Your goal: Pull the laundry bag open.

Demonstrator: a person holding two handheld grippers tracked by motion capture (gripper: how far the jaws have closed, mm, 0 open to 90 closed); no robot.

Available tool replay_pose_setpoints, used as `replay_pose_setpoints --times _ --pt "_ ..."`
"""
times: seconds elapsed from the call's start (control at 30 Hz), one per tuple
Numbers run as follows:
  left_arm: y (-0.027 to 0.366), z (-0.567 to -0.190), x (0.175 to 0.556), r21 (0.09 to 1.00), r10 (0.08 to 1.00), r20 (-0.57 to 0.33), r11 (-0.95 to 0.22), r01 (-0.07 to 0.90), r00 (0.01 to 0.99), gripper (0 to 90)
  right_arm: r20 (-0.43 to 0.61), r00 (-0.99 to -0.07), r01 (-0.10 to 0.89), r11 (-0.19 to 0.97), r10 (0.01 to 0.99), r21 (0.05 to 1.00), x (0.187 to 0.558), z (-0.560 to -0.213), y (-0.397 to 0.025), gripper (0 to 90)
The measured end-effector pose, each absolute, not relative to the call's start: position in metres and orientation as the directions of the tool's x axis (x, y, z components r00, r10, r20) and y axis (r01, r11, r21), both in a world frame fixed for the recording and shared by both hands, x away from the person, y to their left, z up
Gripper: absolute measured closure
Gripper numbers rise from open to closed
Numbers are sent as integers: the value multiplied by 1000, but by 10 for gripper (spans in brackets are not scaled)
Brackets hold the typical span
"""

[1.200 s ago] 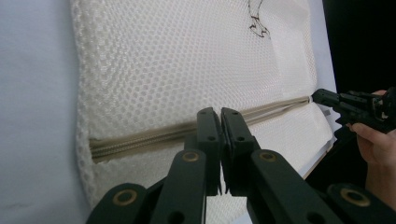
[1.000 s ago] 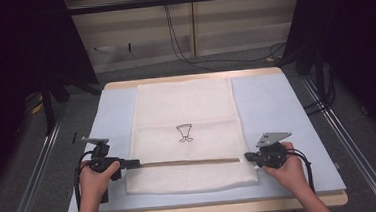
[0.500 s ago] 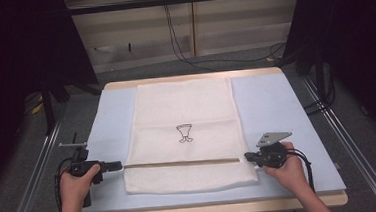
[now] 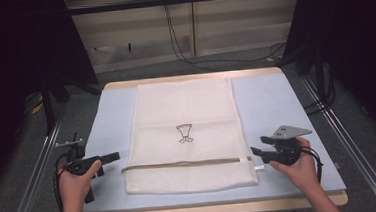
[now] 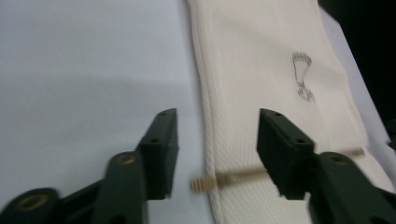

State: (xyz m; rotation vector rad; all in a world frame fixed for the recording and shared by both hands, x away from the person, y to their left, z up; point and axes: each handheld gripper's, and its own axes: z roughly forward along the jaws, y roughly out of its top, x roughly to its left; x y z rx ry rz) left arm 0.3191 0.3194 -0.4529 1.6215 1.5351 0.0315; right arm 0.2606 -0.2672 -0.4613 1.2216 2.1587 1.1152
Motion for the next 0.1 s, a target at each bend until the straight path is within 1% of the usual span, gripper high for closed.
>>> replay_pose_setpoints --times 0.03,0.07,0.1 --pt "318 -454 320 640 843 -472 125 759 259 384 36 -499 527 270 866 806 262 -462 -272 364" --pt "317 -456 321 673 868 -425 114 731 257 325 45 -473 541 250 880 803 262 -463 -277 336" --pt "318 -457 321 683 880 -400 102 723 255 297 32 -454 546 250 890 800 263 -465 -280 302"
